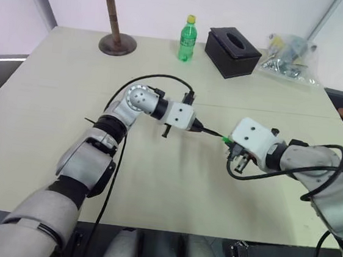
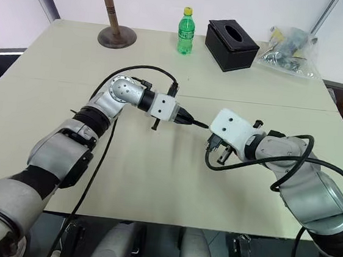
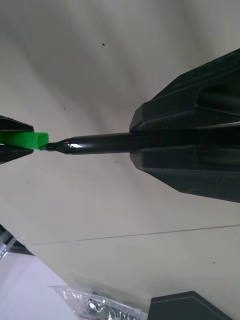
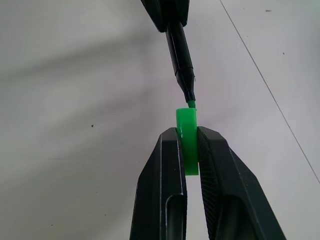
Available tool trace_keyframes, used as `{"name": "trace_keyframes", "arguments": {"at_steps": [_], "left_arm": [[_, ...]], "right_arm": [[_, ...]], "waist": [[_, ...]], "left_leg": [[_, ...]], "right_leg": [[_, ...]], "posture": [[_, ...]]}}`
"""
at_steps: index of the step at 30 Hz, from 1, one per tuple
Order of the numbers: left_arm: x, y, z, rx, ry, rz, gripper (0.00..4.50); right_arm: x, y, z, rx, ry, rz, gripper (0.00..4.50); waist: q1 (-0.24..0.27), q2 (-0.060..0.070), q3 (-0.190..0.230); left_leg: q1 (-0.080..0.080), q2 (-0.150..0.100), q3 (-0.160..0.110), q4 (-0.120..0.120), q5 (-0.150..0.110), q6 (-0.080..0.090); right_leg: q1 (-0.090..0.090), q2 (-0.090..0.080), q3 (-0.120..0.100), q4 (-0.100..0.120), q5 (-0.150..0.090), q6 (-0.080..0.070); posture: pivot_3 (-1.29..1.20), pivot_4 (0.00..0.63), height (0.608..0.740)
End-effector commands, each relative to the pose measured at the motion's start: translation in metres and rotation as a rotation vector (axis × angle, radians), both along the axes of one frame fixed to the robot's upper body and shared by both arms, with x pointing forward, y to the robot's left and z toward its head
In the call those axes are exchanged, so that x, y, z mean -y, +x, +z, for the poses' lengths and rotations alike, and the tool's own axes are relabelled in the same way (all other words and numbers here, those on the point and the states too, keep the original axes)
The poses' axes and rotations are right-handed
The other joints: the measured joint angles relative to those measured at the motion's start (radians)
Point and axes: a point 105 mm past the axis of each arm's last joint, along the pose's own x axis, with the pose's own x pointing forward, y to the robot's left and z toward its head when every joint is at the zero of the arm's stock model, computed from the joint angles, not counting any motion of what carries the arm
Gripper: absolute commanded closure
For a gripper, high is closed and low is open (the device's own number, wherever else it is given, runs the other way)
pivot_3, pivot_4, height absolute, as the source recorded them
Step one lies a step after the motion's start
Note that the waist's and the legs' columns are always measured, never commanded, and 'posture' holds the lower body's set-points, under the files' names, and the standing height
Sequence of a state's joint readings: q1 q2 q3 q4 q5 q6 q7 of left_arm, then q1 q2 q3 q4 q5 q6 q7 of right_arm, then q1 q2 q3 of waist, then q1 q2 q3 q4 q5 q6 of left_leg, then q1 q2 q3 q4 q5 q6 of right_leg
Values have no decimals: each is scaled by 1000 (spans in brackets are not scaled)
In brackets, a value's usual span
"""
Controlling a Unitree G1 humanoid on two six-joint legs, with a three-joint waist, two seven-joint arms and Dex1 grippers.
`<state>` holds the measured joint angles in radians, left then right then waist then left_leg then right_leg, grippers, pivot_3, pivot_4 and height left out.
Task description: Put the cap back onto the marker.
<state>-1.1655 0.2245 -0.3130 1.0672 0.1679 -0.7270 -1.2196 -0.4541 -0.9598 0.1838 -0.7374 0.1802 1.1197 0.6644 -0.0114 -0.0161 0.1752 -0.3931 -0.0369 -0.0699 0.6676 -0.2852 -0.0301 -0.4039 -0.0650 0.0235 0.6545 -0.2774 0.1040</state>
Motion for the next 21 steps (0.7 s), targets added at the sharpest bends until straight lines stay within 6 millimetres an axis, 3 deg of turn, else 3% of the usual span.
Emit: {"name": "trace_keyframes", "arguments": {"at_steps": [1,21], "left_arm": [[7,-2,12,45,-7,-35,4500],[11,-5,11,48,5,-61,4500]], "right_arm": [[-8,-1,13,59,5,33,4463],[-16,-2,15,65,-3,65,4463]], "waist": [[0,0,0],[0,0,0]], "left_leg": [[0,0,0,0,0,0],[0,0,0,0,0,0]], "right_leg": [[0,0,0,0,0,0],[0,0,0,0,0,0]], "posture": [[0,150,740],[0,150,740]]}}
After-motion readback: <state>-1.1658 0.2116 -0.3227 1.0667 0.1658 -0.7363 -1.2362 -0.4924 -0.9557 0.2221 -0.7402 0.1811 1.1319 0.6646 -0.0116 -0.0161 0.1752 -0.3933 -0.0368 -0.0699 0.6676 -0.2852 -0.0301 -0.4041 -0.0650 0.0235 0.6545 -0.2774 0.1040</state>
